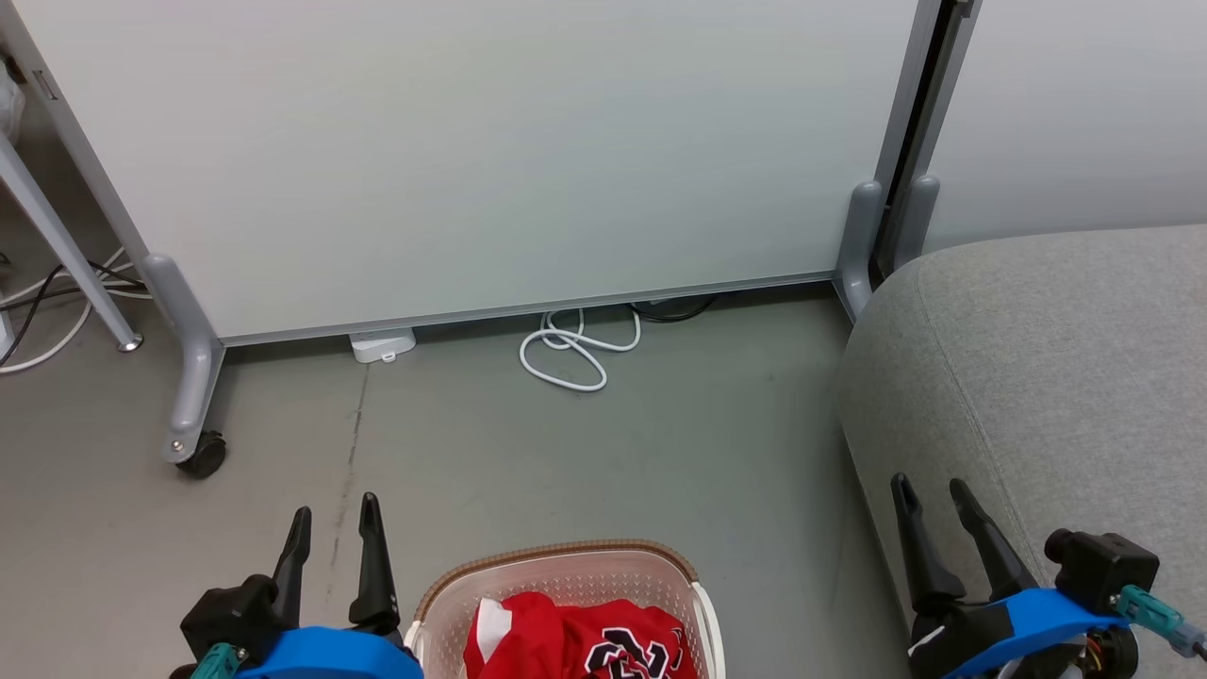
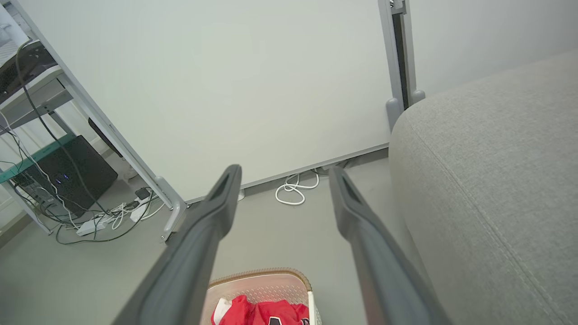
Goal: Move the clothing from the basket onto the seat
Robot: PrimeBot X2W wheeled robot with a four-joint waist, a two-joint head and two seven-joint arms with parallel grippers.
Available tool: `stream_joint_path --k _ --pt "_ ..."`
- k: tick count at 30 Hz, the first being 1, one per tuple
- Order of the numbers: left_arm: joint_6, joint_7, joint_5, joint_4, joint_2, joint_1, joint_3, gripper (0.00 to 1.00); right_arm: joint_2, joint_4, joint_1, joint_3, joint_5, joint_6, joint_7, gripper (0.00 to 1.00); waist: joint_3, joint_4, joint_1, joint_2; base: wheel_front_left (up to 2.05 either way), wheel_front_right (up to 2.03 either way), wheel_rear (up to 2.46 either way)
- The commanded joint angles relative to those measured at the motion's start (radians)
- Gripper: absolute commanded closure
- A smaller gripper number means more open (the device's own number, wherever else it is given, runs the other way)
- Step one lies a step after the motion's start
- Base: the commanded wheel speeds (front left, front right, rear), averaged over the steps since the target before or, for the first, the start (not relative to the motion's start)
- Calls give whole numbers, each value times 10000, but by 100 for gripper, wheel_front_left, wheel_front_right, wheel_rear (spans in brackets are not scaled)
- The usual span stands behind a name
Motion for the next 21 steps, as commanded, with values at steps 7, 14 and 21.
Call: stream_joint_path --k 7,14,21 --pt "109 -237 609 38 71 124 -63 0 -78 -104 109 47 -772 21 -103 0 -33 6 0 -1 0 0 0" --pt "86 -384 840 276 45 154 -50 0 -81 -40 125 -31 -1318 22 -97 0 -65 13 0 -1 0 0 0" --pt "52 -504 1006 407 9 162 -87 0 -83 2 193 -116 -1777 24 -146 0 -93 14 0 -1 0 0 0"
